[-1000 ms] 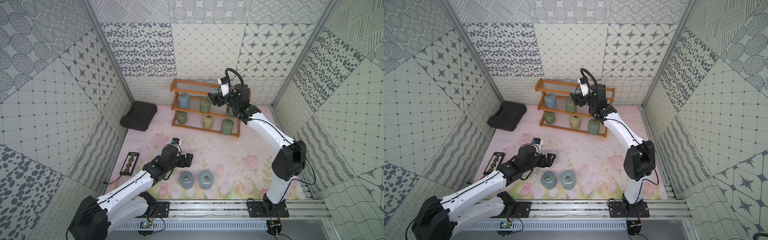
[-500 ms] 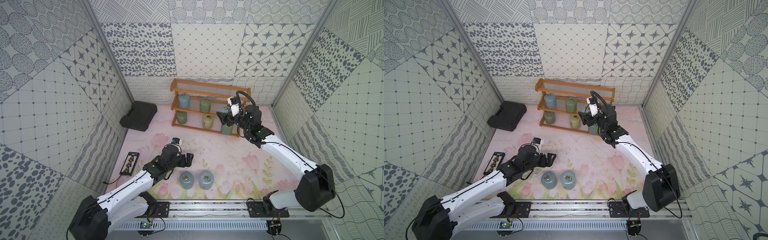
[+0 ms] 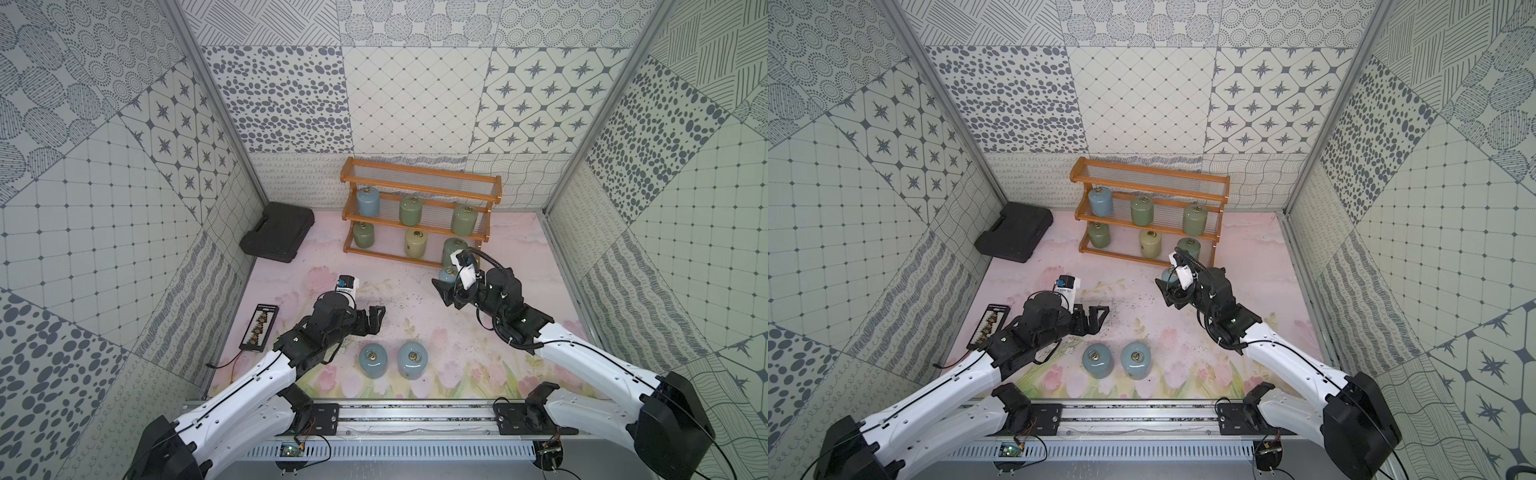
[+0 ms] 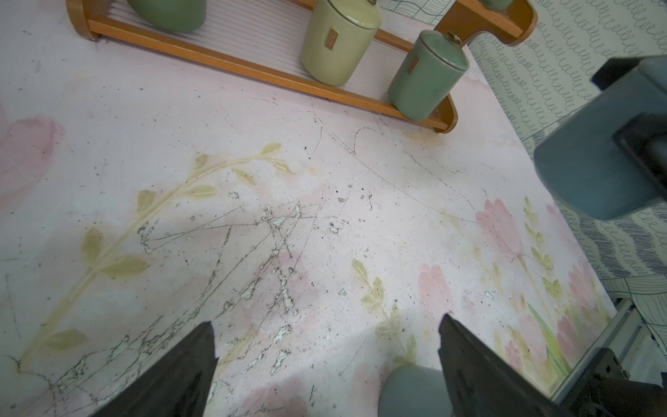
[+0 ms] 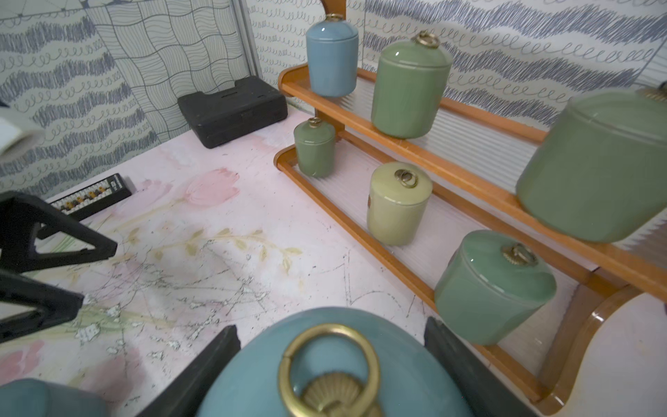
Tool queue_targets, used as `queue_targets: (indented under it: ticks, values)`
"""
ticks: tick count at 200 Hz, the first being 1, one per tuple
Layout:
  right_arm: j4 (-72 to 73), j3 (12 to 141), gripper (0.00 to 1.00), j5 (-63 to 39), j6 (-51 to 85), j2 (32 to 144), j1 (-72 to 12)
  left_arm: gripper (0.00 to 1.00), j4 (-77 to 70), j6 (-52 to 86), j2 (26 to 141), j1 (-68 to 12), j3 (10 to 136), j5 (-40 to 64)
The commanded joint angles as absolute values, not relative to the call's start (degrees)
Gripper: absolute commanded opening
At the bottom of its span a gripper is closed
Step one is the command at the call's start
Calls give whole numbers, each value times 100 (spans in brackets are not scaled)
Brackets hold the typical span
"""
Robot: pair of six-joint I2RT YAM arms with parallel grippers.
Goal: Remove the tea canisters from the shelf
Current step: Place the tea canister at the center of the board.
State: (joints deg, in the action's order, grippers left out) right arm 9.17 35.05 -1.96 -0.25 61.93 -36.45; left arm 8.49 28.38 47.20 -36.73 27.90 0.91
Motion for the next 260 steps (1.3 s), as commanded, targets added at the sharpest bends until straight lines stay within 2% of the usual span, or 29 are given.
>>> queue_targets:
  ticks: [1,54,146,260]
  values:
    - [1866,3204,69,285,157,5763,-3863,100,1078,2825,4315,-3643,2599,156]
    - [2042,2160,69,598,458,5288,-4285,100,1123,2854,4046,-3646,2351,139]
    - [2856,996,69,1613,976,5291,-5348,100,993,3001,4021,-3647,2202,158]
    - [3103,458,69,2013,1217,5289,-5899,100,962,3144,4022,-3652,2129,178]
